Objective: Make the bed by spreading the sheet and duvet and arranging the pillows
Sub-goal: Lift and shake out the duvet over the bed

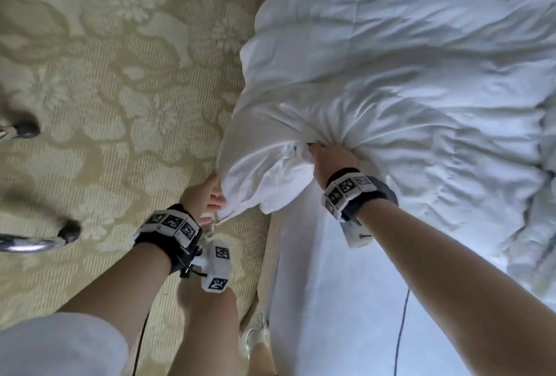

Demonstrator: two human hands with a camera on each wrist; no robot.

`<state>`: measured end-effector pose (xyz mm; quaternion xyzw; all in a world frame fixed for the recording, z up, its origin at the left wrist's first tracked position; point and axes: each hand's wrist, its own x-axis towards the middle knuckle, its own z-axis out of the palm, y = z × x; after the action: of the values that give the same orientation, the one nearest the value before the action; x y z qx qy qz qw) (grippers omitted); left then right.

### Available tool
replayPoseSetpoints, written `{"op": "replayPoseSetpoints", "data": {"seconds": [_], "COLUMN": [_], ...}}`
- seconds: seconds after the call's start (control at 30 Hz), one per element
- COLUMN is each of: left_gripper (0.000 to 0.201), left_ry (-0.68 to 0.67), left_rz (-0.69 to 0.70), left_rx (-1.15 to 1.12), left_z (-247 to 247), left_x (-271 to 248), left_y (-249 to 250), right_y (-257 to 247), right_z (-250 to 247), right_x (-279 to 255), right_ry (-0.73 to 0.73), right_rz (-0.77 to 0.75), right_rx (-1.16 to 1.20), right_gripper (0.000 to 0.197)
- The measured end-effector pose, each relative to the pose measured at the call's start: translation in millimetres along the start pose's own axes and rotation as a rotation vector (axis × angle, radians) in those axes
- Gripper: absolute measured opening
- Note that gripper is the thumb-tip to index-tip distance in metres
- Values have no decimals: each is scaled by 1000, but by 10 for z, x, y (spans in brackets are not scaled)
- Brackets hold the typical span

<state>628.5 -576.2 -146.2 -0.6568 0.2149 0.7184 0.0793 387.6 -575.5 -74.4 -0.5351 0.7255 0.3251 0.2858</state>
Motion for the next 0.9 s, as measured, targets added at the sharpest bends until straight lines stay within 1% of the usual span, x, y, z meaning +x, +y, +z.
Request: {"op": "replayPoseSetpoints", "data": {"seconds": [0.03, 0.07, 0.1, 0.2, 0.23, 0.27, 0.33, 0.4, 0.47, 0.5, 0.53, 0.57, 0.6, 0.63, 0.7, 0.73, 0.77, 0.8, 0.83, 0.87, 0.9], "left_gripper": [78, 87, 94, 110, 113, 109, 93, 89, 93, 90, 80, 63, 42, 29, 19, 18, 28, 42, 52, 55, 53], "left_ry": [-116, -203, -255, -325, -340, -350, -357, -339, -372, -393, -392, -350, -279, -207, -116, -71, -8, 52, 105, 142, 151], "left_rz": [-36, -61, -69, -75, -51, 3, 98, 186, 277, 319, 356, 375, 391, 406, 434, 452, 456, 460, 471, 499, 531], "left_rx": [26, 57, 96, 183, 126, 13, -268, -473, -552, -589, -597, -572, -523, -499, -476, -481, -514, -540, -547, -535, -501], "left_z": [102, 212, 337, 741, 893, 1046, 1255, 1507, 1755, 1878, 1989, 2056, 2089, 2054, 1863, 1715, 1553, 1394, 1246, 1145, 1104], "left_x": [-158, -314, -485, -985, -1138, -1328, -1590, -1864, -2005, -2110, -2221, -2314, -2394, -2456, -2456, -2451, -2360, -2322, -2286, -2311, -2443], "left_y": [94, 168, 225, 205, 148, 89, 7, -165, -361, -450, -537, -598, -645, -678, -714, -720, -726, -721, -700, -687, -683], "right_y": [60, 120, 192, 405, 497, 597, 729, 904, 1063, 1135, 1213, 1271, 1318, 1359, 1394, 1375, 1330, 1249, 1127, 981, 816], "right_z": [-102, -188, -279, -502, -549, -577, -597, -536, -457, -410, -354, -309, -266, -217, -93, -20, 64, 151, 230, 289, 329], "right_x": [-131, -258, -415, -979, -1208, -1460, -1827, -2250, -2565, -2697, -2831, -2946, -3023, -3080, -3151, -3178, -3196, -3199, -3199, -3200, -3182], "right_ry": [30, 66, 114, 231, 262, 302, 381, 461, 523, 555, 581, 599, 603, 597, 564, 557, 569, 596, 628, 648, 649], "right_rz": [-6, -7, -9, -36, -53, -71, -90, -77, -68, -68, -67, -70, -74, -81, -97, -106, -115, -119, -140, -184, -240], "right_rx": [30, 52, 66, 86, 80, 67, 66, 147, 232, 260, 279, 293, 294, 284, 228, 174, 96, 19, -37, -77, -102], "right_gripper": [42, 41, 42, 45, 46, 46, 44, 42, 43, 43, 43, 43, 44, 45, 47, 49, 54, 68, 89, 109, 121]}}
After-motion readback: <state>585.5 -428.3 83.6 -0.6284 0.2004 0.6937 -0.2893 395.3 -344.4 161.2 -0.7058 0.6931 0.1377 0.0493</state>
